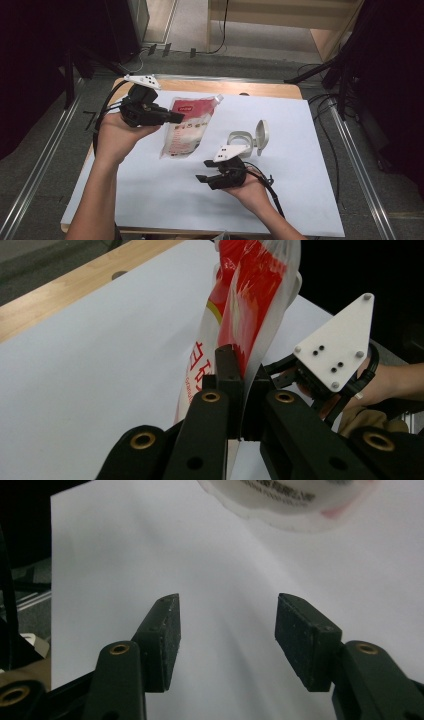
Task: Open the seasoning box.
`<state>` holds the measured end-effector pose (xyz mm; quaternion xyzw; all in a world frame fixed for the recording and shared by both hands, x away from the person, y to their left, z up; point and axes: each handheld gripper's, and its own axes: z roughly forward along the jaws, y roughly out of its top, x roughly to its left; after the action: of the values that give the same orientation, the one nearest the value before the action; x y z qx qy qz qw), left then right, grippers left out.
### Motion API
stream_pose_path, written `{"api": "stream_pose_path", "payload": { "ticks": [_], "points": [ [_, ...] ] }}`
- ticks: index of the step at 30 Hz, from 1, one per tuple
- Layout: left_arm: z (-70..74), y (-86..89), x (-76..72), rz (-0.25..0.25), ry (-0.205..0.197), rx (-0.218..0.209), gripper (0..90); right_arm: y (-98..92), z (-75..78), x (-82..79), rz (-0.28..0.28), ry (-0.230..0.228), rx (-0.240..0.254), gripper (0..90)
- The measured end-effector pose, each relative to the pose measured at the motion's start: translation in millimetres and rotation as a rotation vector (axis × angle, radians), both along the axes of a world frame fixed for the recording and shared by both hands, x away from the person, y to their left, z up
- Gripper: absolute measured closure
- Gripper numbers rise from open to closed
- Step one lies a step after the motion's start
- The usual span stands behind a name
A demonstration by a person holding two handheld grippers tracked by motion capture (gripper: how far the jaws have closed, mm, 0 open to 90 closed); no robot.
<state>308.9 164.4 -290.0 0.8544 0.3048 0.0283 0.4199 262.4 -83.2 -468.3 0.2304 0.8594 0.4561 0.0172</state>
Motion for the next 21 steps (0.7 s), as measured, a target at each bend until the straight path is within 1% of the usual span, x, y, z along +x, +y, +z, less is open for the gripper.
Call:
{"api": "stream_pose_path", "payload": {
  "ticks": [1,4,5,6,7,8,9,10,11,13,14,15,19,20,21],
  "points": [
    [0.4,-1.0,-0.4,-0.006,0.002,0.005,90.0,3.2,-0.3,0.3,0.001,-0.002,0.006,43.5],
    [0.9,-3.6,-1.1,-0.012,0.002,0.004,90.0,13.6,-2.5,2.0,-0.008,-0.018,0.000,42.0],
    [1.4,-4.3,-1.8,-0.010,0.003,0.007,90.0,15.9,-3.3,2.9,-0.011,-0.017,-0.003,41.6],
    [1.6,-4.7,-2.0,-0.017,0.008,0.004,90.0,18.5,-4.3,4.2,-0.028,-0.017,-0.004,41.5],
    [1.6,-4.7,-2.0,-0.017,0.008,0.004,90.0,18.5,-4.3,4.2,-0.028,-0.017,-0.004,41.5],
    [2.6,-5.1,-2.9,-0.017,0.005,0.005,90.0,23.4,-7.2,7.6,-0.052,0.000,0.010,41.0],
    [2.8,-5.3,-3.2,-0.021,0.010,0.000,90.0,25.5,-8.9,9.2,-0.060,0.008,0.015,41.0],
    [3.1,-5.8,-3.8,-0.014,0.011,0.000,90.0,27.1,-10.4,10.6,-0.068,0.012,0.017,41.0],
    [3.0,-6.0,-3.7,-0.021,0.017,-0.002,90.0,28.9,-12.8,12.7,-0.081,0.014,0.018,41.0],
    [2.5,-7.2,-4.0,-0.018,0.019,-0.002,90.0,31.5,-17.2,17.2,-0.112,0.017,0.020,40.3],
    [1.7,-7.9,-3.6,-0.025,0.023,-0.004,90.0,32.4,-19.4,19.7,-0.126,0.020,0.030,40.0],
    [1.4,-8.4,-3.6,-0.019,0.023,0.004,90.0,33.0,-21.3,21.9,-0.141,0.025,0.037,39.5],
    [-2.1,-10.6,-1.3,-0.028,0.040,-0.014,90.0,35.2,-28.4,29.0,-0.208,0.020,0.071,37.0],
    [-2.2,-11.5,-1.3,-0.025,0.039,-0.008,90.0,35.5,-29.9,30.5,-0.215,0.022,0.081,37.0],
    [-2.3,-12.5,-1.2,-0.031,0.046,-0.010,90.0,36.3,-31.5,31.5,-0.225,0.020,0.082,36.4]
  ]
}}
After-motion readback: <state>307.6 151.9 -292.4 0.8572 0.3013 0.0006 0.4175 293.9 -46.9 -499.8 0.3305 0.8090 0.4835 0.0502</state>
